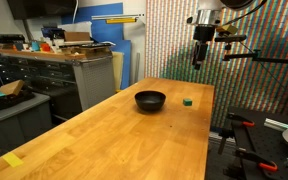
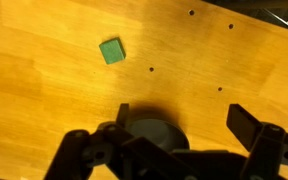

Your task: Pick up the green block from the table and put it in the black bowl

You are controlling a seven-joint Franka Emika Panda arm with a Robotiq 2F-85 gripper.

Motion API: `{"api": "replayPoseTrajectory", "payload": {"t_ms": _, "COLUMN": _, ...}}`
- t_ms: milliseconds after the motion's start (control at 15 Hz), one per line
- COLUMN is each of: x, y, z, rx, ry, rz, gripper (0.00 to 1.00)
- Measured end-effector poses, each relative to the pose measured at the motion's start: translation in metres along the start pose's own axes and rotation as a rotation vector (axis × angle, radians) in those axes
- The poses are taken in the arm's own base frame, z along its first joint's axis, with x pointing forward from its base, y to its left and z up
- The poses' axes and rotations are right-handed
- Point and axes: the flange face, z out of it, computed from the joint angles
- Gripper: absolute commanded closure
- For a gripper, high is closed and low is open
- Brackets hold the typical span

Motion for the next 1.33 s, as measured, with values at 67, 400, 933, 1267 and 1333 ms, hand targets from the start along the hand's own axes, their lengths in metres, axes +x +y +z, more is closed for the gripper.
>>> {"api": "replayPoseTrajectory", "payload": {"t_ms": 67, "x": -0.006, "y": 0.003, "z": 0.006, "rx": 0.001, "ry": 0.008, "rz": -0.005, "gripper": 0.0}}
{"api": "replayPoseTrajectory", "payload": {"t_ms": 400, "x": -0.027, "y": 0.012, "z": 0.03, "rx": 0.01, "ry": 0.021, "rz": -0.067, "gripper": 0.0}}
{"api": "replayPoseTrajectory", "payload": {"t_ms": 933, "x": -0.034, "y": 0.031, "z": 0.074, "rx": 0.028, "ry": 0.017, "rz": -0.171, "gripper": 0.0}}
{"api": "replayPoseTrajectory", "payload": {"t_ms": 1267, "x": -0.042, "y": 0.036, "z": 0.111, "rx": 0.067, "ry": 0.01, "rz": -0.183, "gripper": 0.0}}
{"api": "replayPoseTrajectory", "payload": {"t_ms": 1333, "x": -0.044, "y": 0.037, "z": 0.117, "rx": 0.07, "ry": 0.013, "rz": -0.189, "gripper": 0.0}}
